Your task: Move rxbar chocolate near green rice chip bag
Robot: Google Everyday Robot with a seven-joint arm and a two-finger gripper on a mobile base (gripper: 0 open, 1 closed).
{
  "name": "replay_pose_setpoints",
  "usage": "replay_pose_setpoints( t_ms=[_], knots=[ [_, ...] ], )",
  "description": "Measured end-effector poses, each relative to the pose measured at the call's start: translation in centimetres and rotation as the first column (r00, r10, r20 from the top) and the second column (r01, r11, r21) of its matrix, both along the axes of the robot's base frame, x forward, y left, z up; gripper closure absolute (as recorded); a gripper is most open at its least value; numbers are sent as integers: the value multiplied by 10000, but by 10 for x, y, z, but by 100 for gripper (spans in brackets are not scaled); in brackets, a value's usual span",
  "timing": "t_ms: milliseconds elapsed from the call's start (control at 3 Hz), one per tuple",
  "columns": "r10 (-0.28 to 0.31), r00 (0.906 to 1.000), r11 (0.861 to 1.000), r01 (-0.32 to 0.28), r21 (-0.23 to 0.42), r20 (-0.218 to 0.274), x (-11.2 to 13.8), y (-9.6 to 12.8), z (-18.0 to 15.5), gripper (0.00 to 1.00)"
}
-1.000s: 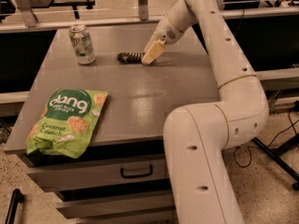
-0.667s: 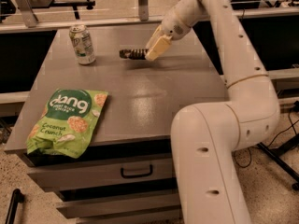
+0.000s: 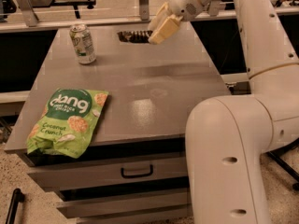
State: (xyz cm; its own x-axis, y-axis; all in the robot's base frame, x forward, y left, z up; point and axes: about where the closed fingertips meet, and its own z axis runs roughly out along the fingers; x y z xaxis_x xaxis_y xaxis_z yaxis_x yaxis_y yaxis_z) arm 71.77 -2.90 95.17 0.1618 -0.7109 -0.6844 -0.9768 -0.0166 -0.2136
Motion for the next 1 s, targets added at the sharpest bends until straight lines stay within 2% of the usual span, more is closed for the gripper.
replay_pose_setpoints(
  t_ms=[333,667,1000],
  knots=[
    [-279,9936,9947,385,-951,1098,-10,3,37,100],
    [-591,9835,9855,848,-1473,1709,-23,-8,59,100],
    [-591,9835,9855,848,-1473,1709,-23,-8,59,100]
  ],
)
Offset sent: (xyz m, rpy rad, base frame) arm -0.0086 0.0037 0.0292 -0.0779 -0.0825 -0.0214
